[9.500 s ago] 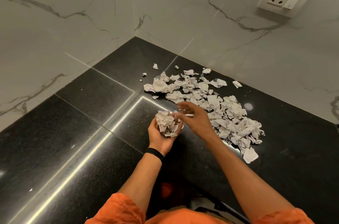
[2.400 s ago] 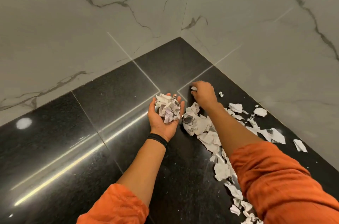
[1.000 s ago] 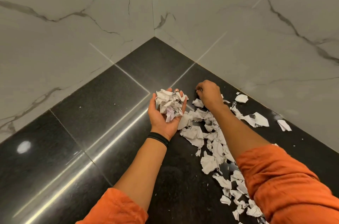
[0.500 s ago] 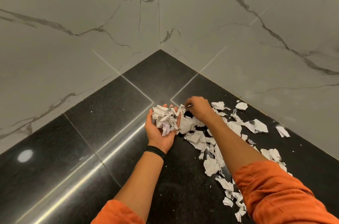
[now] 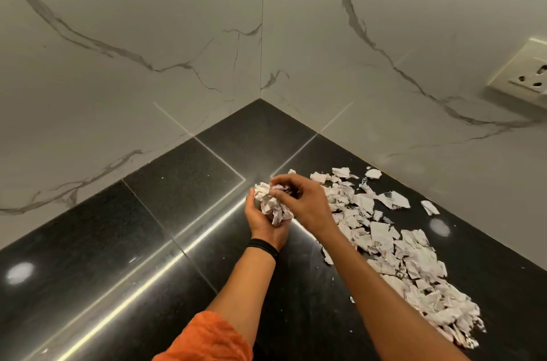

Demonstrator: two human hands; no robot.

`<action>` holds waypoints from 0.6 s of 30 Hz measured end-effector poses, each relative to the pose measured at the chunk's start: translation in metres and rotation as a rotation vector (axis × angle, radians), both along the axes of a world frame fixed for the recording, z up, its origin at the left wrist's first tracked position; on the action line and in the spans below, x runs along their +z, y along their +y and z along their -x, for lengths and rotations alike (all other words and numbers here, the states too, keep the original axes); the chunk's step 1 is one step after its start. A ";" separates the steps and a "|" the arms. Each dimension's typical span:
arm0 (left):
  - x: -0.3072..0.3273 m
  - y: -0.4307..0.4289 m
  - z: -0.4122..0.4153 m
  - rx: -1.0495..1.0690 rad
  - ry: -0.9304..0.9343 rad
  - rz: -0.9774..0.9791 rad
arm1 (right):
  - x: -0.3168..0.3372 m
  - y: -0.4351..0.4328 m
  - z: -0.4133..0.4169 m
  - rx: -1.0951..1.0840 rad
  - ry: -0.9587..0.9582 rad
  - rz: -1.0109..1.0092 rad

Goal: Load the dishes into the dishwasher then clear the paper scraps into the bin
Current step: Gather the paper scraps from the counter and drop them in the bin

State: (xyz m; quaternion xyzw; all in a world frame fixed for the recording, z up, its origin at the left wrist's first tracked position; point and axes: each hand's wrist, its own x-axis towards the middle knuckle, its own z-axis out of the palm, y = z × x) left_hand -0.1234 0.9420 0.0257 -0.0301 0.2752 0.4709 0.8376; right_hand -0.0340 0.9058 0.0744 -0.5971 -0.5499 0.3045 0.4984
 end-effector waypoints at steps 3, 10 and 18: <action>0.005 -0.010 0.005 -0.005 -0.011 0.016 | -0.005 -0.019 0.015 -0.021 -0.042 0.021; 0.011 -0.019 0.010 -0.037 -0.041 -0.015 | -0.007 -0.034 0.023 -0.061 -0.307 -0.035; 0.010 -0.021 0.010 -0.023 0.017 -0.004 | -0.012 -0.030 0.028 -0.134 -0.056 -0.103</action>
